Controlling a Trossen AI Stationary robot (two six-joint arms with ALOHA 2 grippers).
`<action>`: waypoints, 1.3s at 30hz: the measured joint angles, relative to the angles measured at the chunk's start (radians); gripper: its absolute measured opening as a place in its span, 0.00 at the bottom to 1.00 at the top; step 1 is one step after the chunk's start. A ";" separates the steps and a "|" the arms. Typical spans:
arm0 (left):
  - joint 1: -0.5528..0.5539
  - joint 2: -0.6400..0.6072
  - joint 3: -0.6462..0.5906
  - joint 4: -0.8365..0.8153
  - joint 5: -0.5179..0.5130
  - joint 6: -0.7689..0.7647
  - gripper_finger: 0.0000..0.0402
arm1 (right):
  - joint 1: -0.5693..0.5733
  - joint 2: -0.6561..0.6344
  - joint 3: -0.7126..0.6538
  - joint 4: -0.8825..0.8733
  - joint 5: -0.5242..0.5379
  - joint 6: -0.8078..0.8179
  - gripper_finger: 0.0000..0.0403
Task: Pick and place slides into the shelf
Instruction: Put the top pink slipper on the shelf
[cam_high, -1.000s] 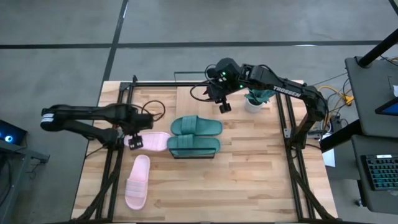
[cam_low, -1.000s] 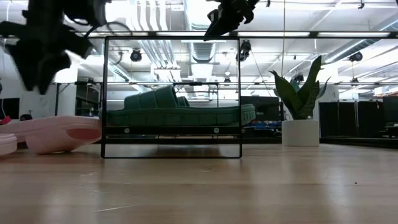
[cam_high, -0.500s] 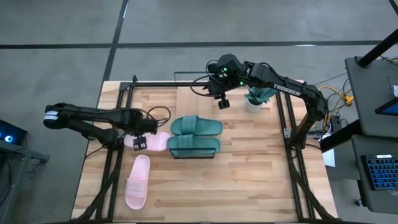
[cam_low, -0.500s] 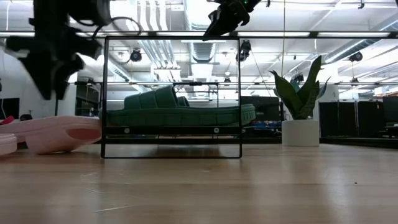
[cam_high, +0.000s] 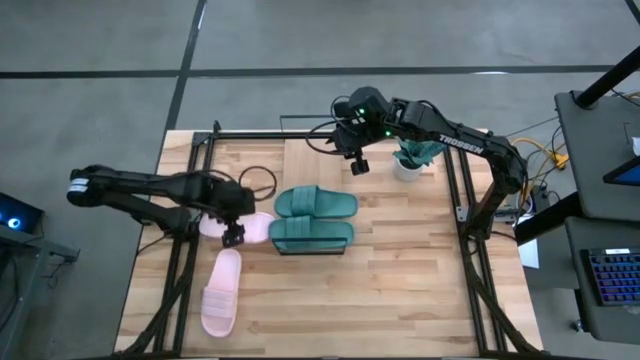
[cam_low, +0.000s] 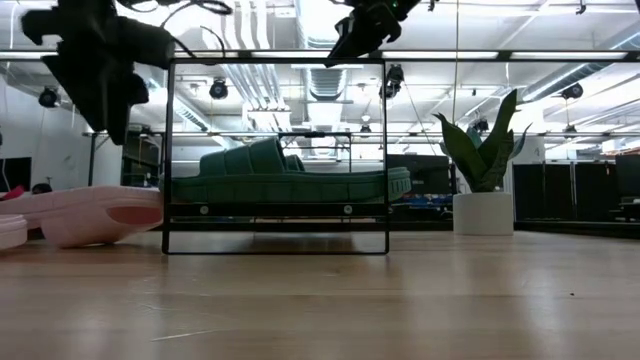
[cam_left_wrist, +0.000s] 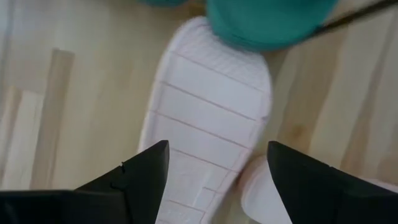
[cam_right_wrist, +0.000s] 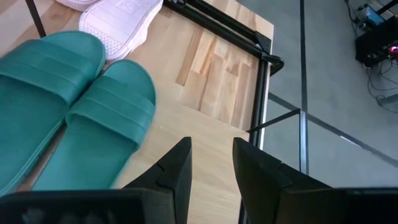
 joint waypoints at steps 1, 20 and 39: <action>-0.020 0.007 0.006 0.003 -0.004 -0.001 0.64 | -0.003 0.000 0.000 0.001 0.000 0.000 0.27; 0.165 0.138 -0.007 0.097 -0.015 0.394 0.64 | -0.019 0.000 0.000 0.002 0.000 0.007 0.27; 0.452 0.387 0.048 0.106 0.334 0.639 0.64 | -0.019 0.000 0.000 -0.003 0.000 -0.019 0.27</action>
